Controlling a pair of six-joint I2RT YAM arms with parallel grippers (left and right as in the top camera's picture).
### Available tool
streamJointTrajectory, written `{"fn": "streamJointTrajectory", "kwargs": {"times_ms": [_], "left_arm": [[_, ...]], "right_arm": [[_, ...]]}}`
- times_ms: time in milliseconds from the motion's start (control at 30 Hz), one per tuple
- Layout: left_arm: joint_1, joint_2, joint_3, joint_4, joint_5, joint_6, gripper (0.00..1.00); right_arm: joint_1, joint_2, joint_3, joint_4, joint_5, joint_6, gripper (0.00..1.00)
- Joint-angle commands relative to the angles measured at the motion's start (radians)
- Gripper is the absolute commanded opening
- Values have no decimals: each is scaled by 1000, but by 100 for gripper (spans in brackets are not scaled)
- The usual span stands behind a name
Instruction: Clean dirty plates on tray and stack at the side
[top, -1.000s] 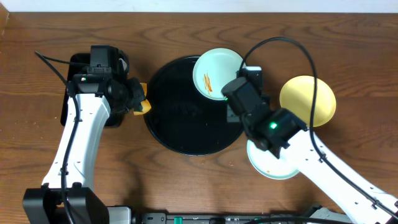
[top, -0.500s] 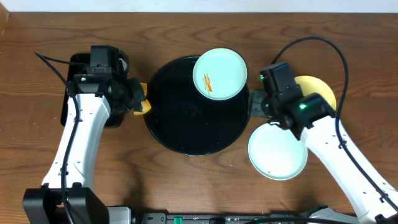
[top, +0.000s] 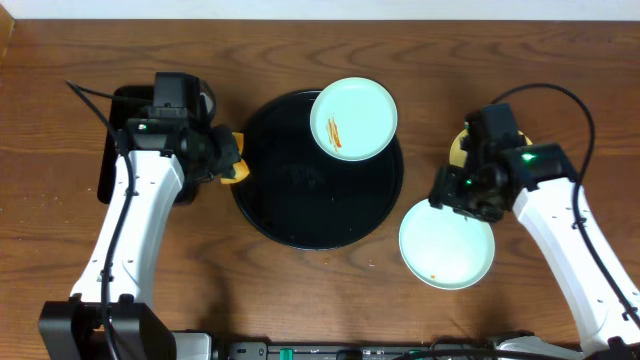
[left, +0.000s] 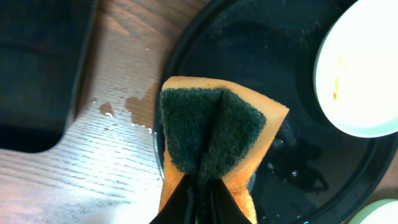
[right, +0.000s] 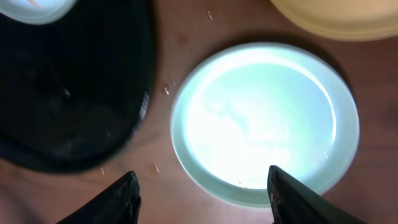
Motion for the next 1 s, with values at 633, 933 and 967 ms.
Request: {"fn": "streamJointTrajectory", "kwargs": {"times_ms": [633, 933, 967], "left_arm": [[-27, -1, 10, 22, 12, 8, 7], [-27, -1, 8, 29, 12, 9, 7], [-27, -1, 8, 30, 12, 9, 7]], "right_arm": [[-205, 4, -275, -33, -34, -100, 61], [-349, -80, -277, -57, 69, -72, 60], [-366, -92, -277, -56, 79, -59, 61]]}}
